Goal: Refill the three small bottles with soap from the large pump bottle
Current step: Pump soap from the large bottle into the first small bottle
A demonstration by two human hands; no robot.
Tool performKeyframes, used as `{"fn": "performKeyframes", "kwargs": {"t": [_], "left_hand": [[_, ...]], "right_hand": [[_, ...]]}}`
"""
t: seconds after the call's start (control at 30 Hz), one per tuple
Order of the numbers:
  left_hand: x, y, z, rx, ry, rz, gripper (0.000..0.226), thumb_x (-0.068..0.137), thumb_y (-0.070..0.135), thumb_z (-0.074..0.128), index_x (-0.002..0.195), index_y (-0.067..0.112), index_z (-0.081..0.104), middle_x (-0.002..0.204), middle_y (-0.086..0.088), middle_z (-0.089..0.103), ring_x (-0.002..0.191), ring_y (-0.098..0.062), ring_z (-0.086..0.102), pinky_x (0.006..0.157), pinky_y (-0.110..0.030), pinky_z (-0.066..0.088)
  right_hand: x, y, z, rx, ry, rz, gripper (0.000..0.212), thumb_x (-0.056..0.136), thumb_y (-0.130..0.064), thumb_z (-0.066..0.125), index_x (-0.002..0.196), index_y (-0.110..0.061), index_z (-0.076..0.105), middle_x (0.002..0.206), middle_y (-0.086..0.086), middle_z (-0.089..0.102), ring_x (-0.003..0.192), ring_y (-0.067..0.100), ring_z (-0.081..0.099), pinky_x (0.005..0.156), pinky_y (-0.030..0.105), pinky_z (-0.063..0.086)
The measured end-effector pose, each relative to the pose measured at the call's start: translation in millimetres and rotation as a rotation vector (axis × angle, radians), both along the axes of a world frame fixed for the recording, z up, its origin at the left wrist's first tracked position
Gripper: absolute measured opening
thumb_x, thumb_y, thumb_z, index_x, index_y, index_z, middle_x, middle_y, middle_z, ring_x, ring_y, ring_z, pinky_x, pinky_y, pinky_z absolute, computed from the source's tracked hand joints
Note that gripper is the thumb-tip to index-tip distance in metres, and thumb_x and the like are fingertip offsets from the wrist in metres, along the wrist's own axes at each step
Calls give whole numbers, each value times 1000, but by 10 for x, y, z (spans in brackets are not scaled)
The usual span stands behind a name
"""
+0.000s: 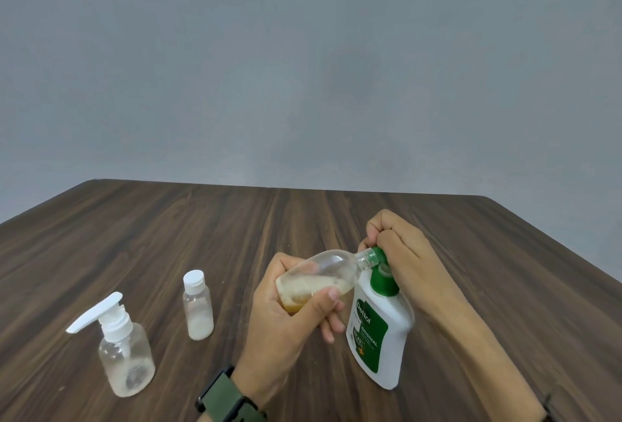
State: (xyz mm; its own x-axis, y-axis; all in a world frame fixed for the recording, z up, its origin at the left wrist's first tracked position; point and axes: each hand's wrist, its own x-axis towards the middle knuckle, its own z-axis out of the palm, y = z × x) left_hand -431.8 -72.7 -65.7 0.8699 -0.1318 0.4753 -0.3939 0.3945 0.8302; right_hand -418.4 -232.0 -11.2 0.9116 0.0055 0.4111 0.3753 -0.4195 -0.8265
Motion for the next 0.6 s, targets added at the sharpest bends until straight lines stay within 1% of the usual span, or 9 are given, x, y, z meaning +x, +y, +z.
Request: {"fn": "performKeyframes", "kwargs": {"t": [0.07,0.13,0.23,0.3,0.37,0.43,0.47,0.53,0.6], "left_hand": [[-5,-1,8,0,-6,1,43,63,22,72,92,3,48,65,-18,67,46,-24,62,38,-24,47],[-3,-7,6,1,-3,0,44,63,22,72,92,2,47,66,-19,67,47,-24,62,38,-24,48],[16,-12,-30,16,8,2,45,63,24,75,91,2,47,65,-18,67,46,-24,62,38,-25,47],[20,-15,-48,23,16,3,46,63,25,76,91,2,47,65,-18,67,47,-24,62,38,-25,47],[12,-23,-52,22,28,0,44,66,22,75,92,0,46,66,-19,67,47,-24,62,38,-25,47],[6,-20,-37,11,24,-7,39,69,14,73,92,-1,45,65,-18,67,46,-24,62,37,-25,47],[2,-15,-22,8,17,-6,40,69,14,73,92,-1,45,65,-18,67,46,-24,62,38,-25,47],[-8,-7,5,7,2,-1,45,65,21,73,93,0,45,66,-17,68,47,-23,62,38,-24,48],[-11,-2,18,3,1,4,46,63,24,72,93,1,46,67,-17,68,47,-23,62,39,-24,48]], "right_hand": [[10,-13,27,-24,6,8,18,81,-18,36,69,-14,48,81,26,57,63,19,45,58,33,37],[30,-16,17,-15,6,13,19,81,-18,36,67,-16,48,80,25,58,63,19,46,58,34,38],[39,-9,-74,41,18,21,18,77,-19,35,63,-23,45,69,16,56,59,21,44,57,36,36],[23,-18,-102,54,28,22,20,79,-20,34,63,-25,45,69,11,58,58,21,44,56,36,36],[1,-22,-73,40,22,23,22,79,-21,35,62,-28,45,71,15,59,60,22,45,57,37,37],[-5,-14,-9,3,4,20,23,81,-20,35,62,-27,46,77,23,57,63,22,45,59,37,37],[-1,-13,23,-23,-1,15,24,83,-19,36,63,-26,47,80,25,57,64,22,46,60,37,37],[8,-18,55,-67,0,4,27,90,-12,36,68,-20,49,82,25,59,64,20,46,60,34,38],[7,-11,51,-60,-5,4,27,90,-12,36,68,-20,50,81,23,61,62,18,46,58,32,38]]}}
